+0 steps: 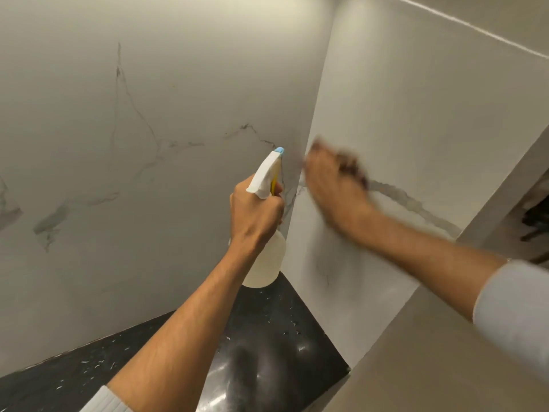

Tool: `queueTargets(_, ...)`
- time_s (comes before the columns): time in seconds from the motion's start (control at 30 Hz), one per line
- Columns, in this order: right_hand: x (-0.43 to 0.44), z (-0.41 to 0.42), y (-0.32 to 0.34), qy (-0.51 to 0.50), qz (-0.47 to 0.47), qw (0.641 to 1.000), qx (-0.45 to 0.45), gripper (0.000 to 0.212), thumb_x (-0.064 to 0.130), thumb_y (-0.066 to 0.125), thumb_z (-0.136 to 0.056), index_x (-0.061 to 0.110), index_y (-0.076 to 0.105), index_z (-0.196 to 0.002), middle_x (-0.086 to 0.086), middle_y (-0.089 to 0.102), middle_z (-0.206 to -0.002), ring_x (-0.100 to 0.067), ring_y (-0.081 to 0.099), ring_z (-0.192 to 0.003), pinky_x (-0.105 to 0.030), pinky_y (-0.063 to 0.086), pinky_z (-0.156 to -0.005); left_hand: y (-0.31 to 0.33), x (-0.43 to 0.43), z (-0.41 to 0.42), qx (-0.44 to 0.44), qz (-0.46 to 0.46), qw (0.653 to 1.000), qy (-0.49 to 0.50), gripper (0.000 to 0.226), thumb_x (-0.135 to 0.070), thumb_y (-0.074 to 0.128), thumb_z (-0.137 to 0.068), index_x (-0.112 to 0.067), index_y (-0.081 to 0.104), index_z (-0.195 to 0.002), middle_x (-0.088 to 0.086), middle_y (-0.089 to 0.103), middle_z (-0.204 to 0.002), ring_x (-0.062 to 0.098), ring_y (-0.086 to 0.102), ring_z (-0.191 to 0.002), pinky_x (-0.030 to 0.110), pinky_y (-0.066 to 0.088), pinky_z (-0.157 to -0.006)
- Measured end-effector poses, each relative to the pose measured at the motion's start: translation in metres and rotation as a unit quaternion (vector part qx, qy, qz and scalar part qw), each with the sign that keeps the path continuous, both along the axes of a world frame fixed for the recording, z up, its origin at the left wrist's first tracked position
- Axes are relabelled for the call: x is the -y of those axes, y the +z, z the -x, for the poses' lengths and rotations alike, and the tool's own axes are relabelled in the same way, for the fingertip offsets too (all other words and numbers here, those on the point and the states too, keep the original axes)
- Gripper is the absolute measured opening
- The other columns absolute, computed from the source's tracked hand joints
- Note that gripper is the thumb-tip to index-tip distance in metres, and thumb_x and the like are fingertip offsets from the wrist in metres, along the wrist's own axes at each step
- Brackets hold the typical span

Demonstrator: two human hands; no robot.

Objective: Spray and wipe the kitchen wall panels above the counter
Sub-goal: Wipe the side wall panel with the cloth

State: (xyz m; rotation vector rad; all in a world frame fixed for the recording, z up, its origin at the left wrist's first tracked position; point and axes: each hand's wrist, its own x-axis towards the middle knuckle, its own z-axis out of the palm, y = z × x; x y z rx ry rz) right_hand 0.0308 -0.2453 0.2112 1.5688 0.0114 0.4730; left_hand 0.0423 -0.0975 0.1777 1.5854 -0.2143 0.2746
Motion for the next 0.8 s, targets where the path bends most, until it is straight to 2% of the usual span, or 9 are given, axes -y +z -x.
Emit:
queueTargets(0.1, 0.011, 0.030, -0.049, -0.071, -0.086, 0.966, -0.233, 0.065, 0.024, 0.029, -0.106, -0.004, 0.002, -0.157, -0.029, -0.003, -0.164, -0.045, -0.004, -0.152, -0.053, -0.003, -0.122, -0.001, 0.002, -0.001, 0.010, -0.010, 1.000, 0.001, 0.019, 0.011, 0.055, -0.065, 0.001, 0.064, -0.078, 0.020, 0.065, -0.076, 0.019, 0.055, -0.057, 0.043, 0.056, -0.049)
queueTargets(0.2, 0.019, -0.008, 0.020, 0.020, -0.161, 0.987, -0.020, 0.060, 0.018, 0.024, -0.101, 0.003, 0.015, -0.158, -0.024, 0.020, -0.160, -0.040, 0.012, -0.151, -0.055, 0.020, -0.115, 0.002, 0.007, -0.007, 0.019, -0.011, 1.000, 0.002, 0.020, 0.011, 0.054, -0.065, -0.001, 0.063, -0.077, 0.021, 0.065, -0.077, 0.023, 0.057, -0.061, 0.050, 0.056, -0.052)
queueTargets(0.27, 0.019, -0.037, 0.082, 0.046, -0.257, 0.962, 0.080, 0.058, 0.018, 0.014, -0.102, 0.007, 0.012, -0.160, -0.016, 0.015, -0.165, -0.034, 0.009, -0.153, -0.051, 0.006, -0.119, 0.006, 0.010, -0.009, 0.020, -0.016, 1.000, 0.003, 0.021, 0.012, 0.056, -0.067, -0.004, 0.063, -0.078, 0.018, 0.065, -0.077, 0.021, 0.057, -0.062, 0.050, 0.057, -0.056)
queueTargets(0.33, 0.008, -0.049, 0.102, 0.028, -0.228, 0.968, 0.103, 0.060, 0.018, 0.010, -0.101, 0.000, 0.009, -0.158, -0.021, 0.010, -0.165, -0.040, 0.007, -0.153, -0.051, 0.006, -0.125, 0.008, 0.011, -0.009, 0.018, -0.023, 1.000, 0.001, 0.021, 0.012, 0.056, -0.068, -0.005, 0.064, -0.078, 0.015, 0.065, -0.076, 0.020, 0.057, -0.063, 0.049, 0.058, -0.057)
queueTargets(0.43, 0.000, -0.030, 0.038, 0.006, -0.185, 0.983, 0.020, 0.060, 0.016, 0.019, -0.103, -0.013, 0.007, -0.153, -0.037, 0.009, -0.159, -0.053, 0.010, -0.148, -0.055, 0.015, -0.123, 0.008, 0.004, -0.008, 0.008, -0.019, 1.000, -0.002, 0.020, 0.011, 0.053, -0.061, -0.002, 0.063, -0.072, 0.016, 0.064, -0.070, 0.023, 0.056, -0.059, 0.046, 0.054, -0.049)
queueTargets(0.57, 0.006, 0.012, -0.007, -0.040, -0.142, 0.976, -0.158, 0.059, 0.018, 0.029, -0.106, -0.006, 0.007, -0.156, -0.027, 0.009, -0.163, -0.043, 0.003, -0.152, -0.051, 0.018, -0.122, 0.004, -0.007, -0.002, 0.017, -0.018, 1.000, -0.018, 0.020, 0.012, 0.055, -0.064, -0.002, 0.064, -0.074, 0.017, 0.065, -0.072, 0.017, 0.056, -0.058, 0.036, 0.053, -0.047)
queueTargets(0.63, 0.006, -0.005, 0.050, 0.017, -0.141, 0.990, 0.002, 0.048, 0.018, 0.034, -0.103, 0.005, 0.036, -0.149, -0.019, 0.040, -0.149, -0.036, 0.031, -0.144, -0.046, 0.041, -0.103, 0.003, -0.011, -0.002, 0.017, -0.012, 1.000, -0.017, 0.022, 0.015, 0.055, -0.066, -0.003, 0.065, -0.074, 0.011, 0.064, -0.069, 0.007, 0.055, -0.053, 0.028, 0.051, -0.045)
queueTargets(0.7, 0.005, -0.020, 0.118, 0.057, -0.148, 0.976, 0.147, 0.045, 0.018, 0.034, -0.101, 0.005, 0.045, -0.142, -0.015, 0.052, -0.138, -0.033, 0.043, -0.135, -0.040, 0.042, -0.105, 0.002, -0.012, -0.002, 0.013, -0.010, 1.000, -0.014, 0.022, 0.016, 0.055, -0.066, -0.002, 0.065, -0.075, 0.006, 0.063, -0.069, 0.003, 0.056, -0.052, 0.019, 0.049, -0.043)
queueTargets(0.8, 0.007, -0.031, 0.155, 0.095, -0.089, 0.974, 0.184, 0.044, 0.010, 0.021, -0.099, -0.004, 0.046, -0.133, -0.017, 0.055, -0.129, -0.033, 0.047, -0.128, -0.036, 0.037, -0.110, -0.002, -0.010, 0.000, 0.006, -0.013, 1.000, -0.008, 0.023, 0.017, 0.055, -0.066, -0.002, 0.065, -0.074, 0.004, 0.063, -0.067, 0.001, 0.056, -0.052, 0.018, 0.048, -0.043)
